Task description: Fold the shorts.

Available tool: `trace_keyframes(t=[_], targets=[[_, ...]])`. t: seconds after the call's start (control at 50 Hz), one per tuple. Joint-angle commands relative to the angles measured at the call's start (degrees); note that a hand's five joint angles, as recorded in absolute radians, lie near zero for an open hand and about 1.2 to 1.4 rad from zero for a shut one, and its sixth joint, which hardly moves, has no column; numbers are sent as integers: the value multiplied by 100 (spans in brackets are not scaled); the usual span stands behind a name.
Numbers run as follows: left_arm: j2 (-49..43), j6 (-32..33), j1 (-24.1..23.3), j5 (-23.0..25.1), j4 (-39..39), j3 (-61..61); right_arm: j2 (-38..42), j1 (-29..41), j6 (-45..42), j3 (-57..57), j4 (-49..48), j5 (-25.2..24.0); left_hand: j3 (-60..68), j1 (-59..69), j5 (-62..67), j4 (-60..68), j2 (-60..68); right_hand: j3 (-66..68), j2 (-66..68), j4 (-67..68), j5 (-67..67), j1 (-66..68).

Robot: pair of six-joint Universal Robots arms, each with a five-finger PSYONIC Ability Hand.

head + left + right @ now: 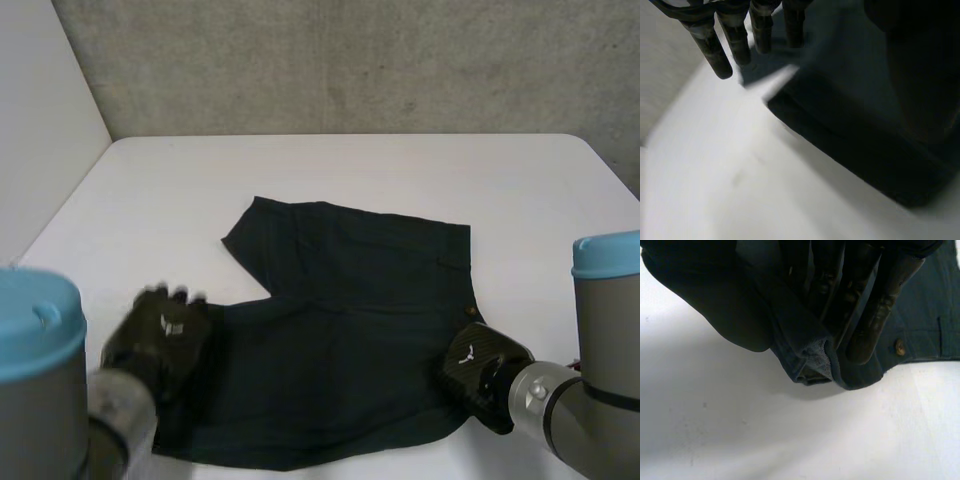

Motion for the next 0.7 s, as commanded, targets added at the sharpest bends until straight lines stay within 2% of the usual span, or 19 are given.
trace_keyframes(t=[0.02, 0.08, 0.1, 0.16, 0.2, 0.3, 0.38, 0.54, 0.6, 0.66, 0.7], targets=[[-841, 115, 494, 628, 1040, 1430, 35, 10, 427, 124, -578, -37, 546, 663, 510, 580, 577, 1193, 1281, 1169, 1506, 2413], [-1282, 115, 627, 1358, 1279, 1871, 35, 10, 586, 177, -746, -46, 952, 1069, 917, 986, 983, 1193, 1281, 1169, 1506, 2413], [-1605, 115, 705, 1874, 1401, 2133, 35, 10, 656, 212, -860, -46, 1169, 1286, 1134, 1204, 1200, 1193, 1281, 1169, 1506, 2413], [-2360, 124, 837, 2658, 1525, 2835, 43, 1, 727, 300, -1053, -46, 1525, 1641, 1489, 1559, 1555, 1193, 1281, 1169, 1506, 2413], [-2757, 124, 882, 2880, 1517, 3206, 43, 1, 727, 335, -1115, -37, 1558, 1675, 1523, 1593, 1589, 1193, 1281, 1169, 1506, 2413], [-3907, 177, 1057, 3004, 1481, 4462, 61, -8, 745, 405, -1221, -37, 1609, 1726, 1573, 1643, 1640, 1193, 1281, 1169, 1506, 2413], [-4436, 395, 1110, 3022, 1481, 4964, 61, -8, 841, 432, -1239, -37, 1742, 1859, 1707, 1777, 1773, 1193, 1281, 1169, 1506, 2413], [-5035, 1274, 1295, 3022, 1113, 5449, 70, -8, 947, 537, -1379, -46, 1845, 1961, 1809, 1879, 1875, 1193, 1281, 1169, 1506, 2413], [-5088, 1372, 1295, 3030, 1033, 5476, 70, -26, 947, 537, -1406, -46, 1945, 2062, 1909, 1979, 1976, 1193, 1281, 1169, 1506, 2413], [-5132, 1372, 1295, 3030, 1015, 5476, 61, -104, 947, 537, -1432, -37, 2666, 2782, 2630, 2700, 2696, 1193, 1281, 1169, 1506, 2413], [-5159, 1363, 1295, 3048, 1007, 5476, 61, -140, 947, 529, -1441, -37, 3588, 3705, 3553, 3623, 3619, 1193, 1281, 1169, 1506, 2413]])
